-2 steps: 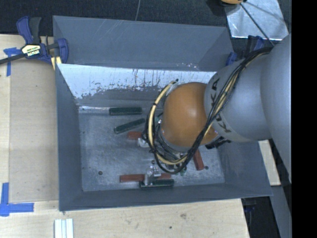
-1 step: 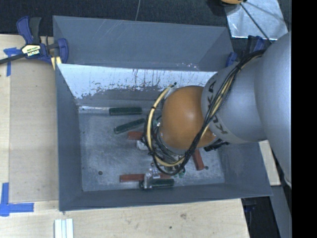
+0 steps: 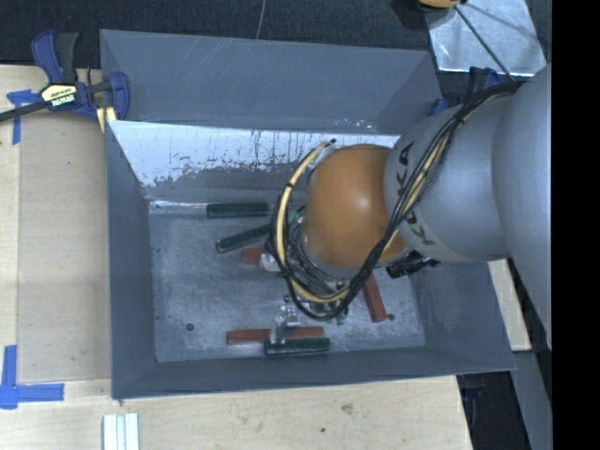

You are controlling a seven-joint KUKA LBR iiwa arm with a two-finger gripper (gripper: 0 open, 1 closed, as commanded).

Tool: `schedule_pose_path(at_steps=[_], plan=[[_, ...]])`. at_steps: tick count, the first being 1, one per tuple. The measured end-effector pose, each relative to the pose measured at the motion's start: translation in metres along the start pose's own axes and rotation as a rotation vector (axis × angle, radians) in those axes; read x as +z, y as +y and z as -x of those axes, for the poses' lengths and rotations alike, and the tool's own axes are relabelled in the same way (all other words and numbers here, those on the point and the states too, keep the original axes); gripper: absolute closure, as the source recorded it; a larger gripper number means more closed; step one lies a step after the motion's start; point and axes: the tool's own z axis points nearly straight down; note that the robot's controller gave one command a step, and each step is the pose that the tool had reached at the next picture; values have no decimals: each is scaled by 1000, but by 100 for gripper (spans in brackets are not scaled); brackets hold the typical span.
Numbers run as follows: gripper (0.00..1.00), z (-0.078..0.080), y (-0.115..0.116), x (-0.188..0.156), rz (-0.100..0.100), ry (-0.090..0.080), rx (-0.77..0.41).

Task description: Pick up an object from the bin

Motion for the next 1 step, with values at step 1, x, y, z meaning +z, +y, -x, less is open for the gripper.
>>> schedule_pose_path(at_steps=[1], plan=[[100,-10,16,36,2,-22,-324]])
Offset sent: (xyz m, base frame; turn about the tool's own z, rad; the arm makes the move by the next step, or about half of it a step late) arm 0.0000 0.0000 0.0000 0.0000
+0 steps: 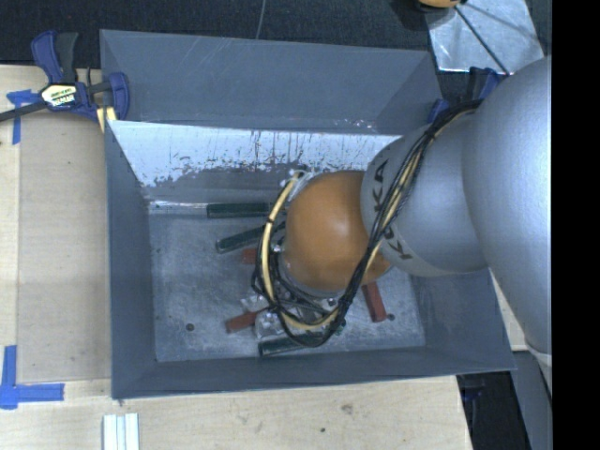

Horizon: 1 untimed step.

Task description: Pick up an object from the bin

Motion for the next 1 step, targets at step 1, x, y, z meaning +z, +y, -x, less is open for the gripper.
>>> schedule_pose_path(at_steps=[1], plan=[[100,0,0,0,0,0,1]])
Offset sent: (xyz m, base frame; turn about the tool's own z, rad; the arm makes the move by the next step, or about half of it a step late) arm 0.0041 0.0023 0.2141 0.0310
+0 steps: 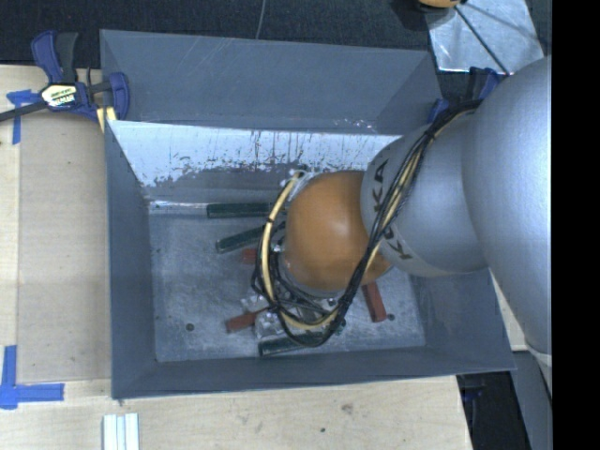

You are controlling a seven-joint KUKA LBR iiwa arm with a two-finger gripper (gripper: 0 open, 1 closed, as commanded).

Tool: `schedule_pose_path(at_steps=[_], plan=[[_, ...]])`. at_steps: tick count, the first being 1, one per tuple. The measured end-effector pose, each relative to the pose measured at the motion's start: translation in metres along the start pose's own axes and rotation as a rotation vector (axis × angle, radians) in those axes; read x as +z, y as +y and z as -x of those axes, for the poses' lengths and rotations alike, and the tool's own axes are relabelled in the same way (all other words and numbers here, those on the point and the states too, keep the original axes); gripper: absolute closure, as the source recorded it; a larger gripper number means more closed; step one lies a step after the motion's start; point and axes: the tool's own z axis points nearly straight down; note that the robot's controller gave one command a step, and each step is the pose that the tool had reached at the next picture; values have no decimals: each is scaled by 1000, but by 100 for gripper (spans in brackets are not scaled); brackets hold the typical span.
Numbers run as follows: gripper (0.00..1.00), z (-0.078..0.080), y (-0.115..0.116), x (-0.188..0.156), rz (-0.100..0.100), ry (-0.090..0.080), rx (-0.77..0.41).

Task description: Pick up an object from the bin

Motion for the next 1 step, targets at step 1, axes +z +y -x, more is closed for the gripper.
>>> schedule_pose_path(at_steps=[1], plan=[[100,9,0,-201,1,22,30]])
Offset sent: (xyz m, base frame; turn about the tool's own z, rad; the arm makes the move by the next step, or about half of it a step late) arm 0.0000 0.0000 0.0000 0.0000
